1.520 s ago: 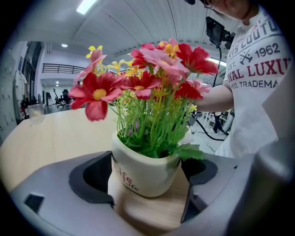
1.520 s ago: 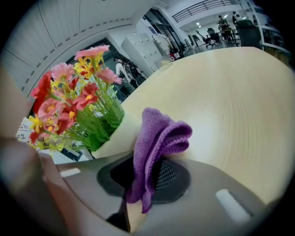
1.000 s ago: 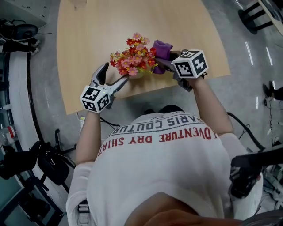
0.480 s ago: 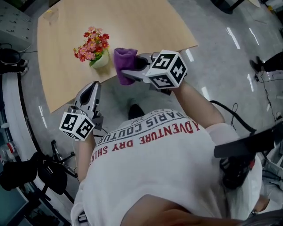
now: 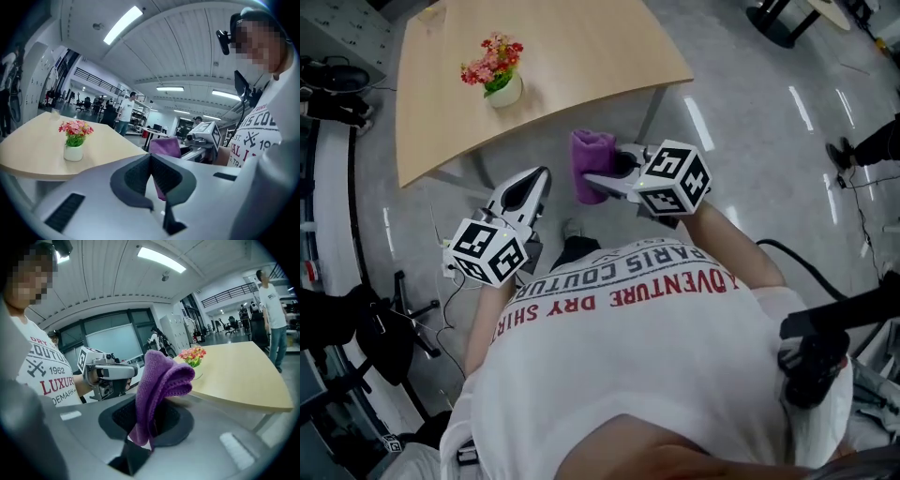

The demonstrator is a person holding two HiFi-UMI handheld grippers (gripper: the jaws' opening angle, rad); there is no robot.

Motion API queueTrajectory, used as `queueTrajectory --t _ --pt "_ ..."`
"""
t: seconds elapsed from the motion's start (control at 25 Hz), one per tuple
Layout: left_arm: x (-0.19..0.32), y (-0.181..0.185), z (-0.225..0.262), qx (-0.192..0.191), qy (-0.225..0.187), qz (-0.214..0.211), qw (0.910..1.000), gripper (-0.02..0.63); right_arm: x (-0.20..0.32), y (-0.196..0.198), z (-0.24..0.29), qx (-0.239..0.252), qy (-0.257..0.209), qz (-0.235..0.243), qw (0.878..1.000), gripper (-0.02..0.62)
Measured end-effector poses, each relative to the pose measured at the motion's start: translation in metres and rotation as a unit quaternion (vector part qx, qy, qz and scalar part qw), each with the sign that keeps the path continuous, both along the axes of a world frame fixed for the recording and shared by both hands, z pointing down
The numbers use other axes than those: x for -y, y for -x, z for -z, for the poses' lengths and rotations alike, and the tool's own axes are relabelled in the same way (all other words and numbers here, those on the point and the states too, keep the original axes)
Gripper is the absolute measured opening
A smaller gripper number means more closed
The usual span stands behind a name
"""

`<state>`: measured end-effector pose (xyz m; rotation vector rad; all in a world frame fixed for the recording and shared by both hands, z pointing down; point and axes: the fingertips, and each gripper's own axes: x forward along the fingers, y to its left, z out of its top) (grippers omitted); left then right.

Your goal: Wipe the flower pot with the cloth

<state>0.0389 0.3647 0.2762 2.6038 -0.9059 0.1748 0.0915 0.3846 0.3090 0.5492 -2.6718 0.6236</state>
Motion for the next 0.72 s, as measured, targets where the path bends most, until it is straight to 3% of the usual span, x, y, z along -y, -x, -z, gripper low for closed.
queueTrajectory --t 0.12,0.24,0.44,0.72 --pt "-0.015 0.002 0.003 0.02 -0.012 -0.009 0.9997 0.0 -0.013 0.008 0.006 -0.001 -0.014 -0.004 1.0 0.063" --pt "-0.023 0.016 0.003 0.016 -0.014 -0.008 0.9997 0.0 -0.022 0.024 0.004 -0.001 -0.022 -0.005 1.0 0.063" --pt "-0.068 0.028 -0.03 0.033 -0.031 -0.006 0.9989 0.0 -0.064 0.037 -0.029 0.017 -0.043 -0.012 0.999 0.063" --pt "-0.035 0.062 0.003 0.02 -0.007 0.01 0.9997 0.0 -0.033 0.066 0.012 0.001 -0.03 -0.01 1.0 0.063"
